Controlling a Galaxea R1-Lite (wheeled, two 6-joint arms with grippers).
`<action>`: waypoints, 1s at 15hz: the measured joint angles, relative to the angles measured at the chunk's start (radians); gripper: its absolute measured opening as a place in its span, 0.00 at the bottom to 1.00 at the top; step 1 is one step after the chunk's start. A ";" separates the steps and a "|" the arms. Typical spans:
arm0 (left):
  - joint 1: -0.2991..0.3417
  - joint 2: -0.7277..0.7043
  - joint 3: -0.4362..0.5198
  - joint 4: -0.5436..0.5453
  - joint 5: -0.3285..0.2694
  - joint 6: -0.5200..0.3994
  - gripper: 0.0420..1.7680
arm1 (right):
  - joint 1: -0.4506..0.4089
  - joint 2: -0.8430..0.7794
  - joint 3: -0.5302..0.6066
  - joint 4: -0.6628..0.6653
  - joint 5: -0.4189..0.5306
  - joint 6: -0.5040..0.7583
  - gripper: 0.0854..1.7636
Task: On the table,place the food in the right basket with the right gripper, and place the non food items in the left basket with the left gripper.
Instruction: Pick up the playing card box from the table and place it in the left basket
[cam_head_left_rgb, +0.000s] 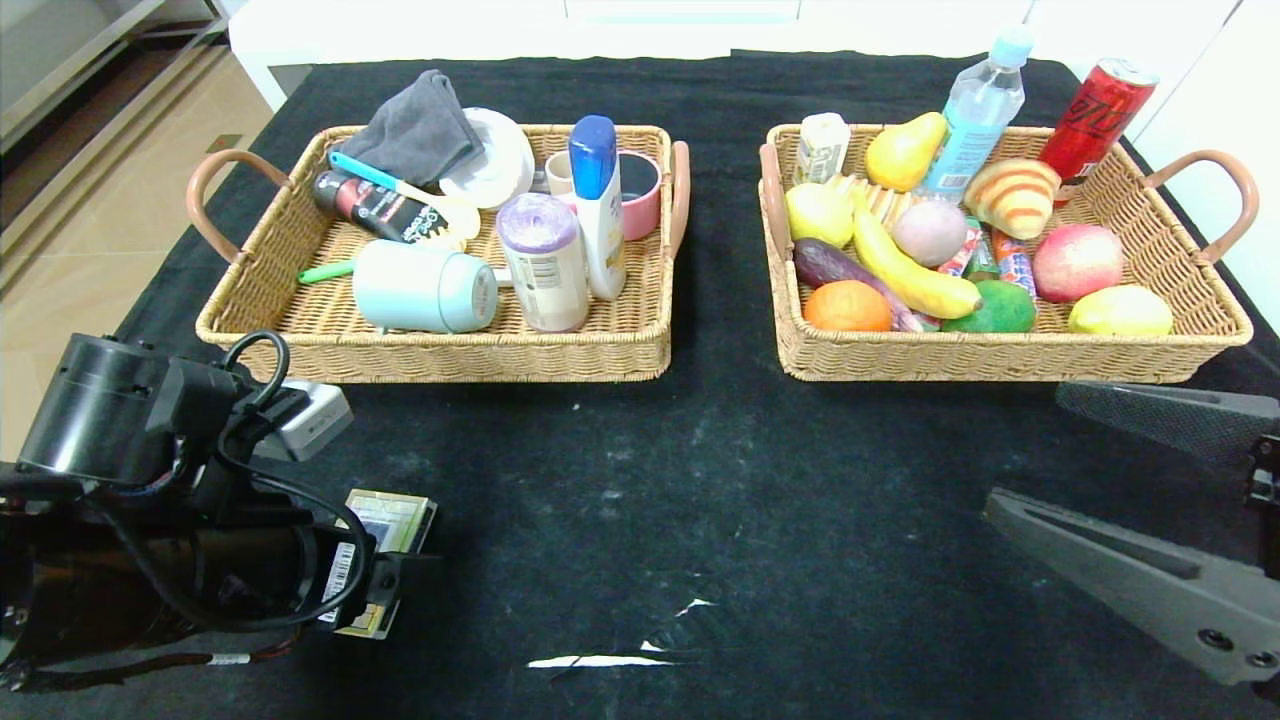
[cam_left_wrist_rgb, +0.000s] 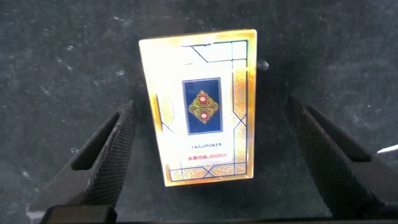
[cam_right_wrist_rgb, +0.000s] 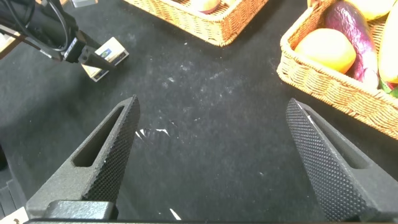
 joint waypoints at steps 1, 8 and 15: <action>0.000 0.001 -0.001 0.000 0.003 -0.001 0.97 | 0.000 0.000 0.000 0.000 0.000 0.000 0.97; -0.001 0.007 0.000 0.000 0.001 0.003 0.97 | 0.000 0.000 0.001 0.001 0.000 0.000 0.97; -0.001 0.016 0.000 0.000 0.001 0.002 0.60 | 0.000 0.000 0.001 0.000 0.000 0.000 0.97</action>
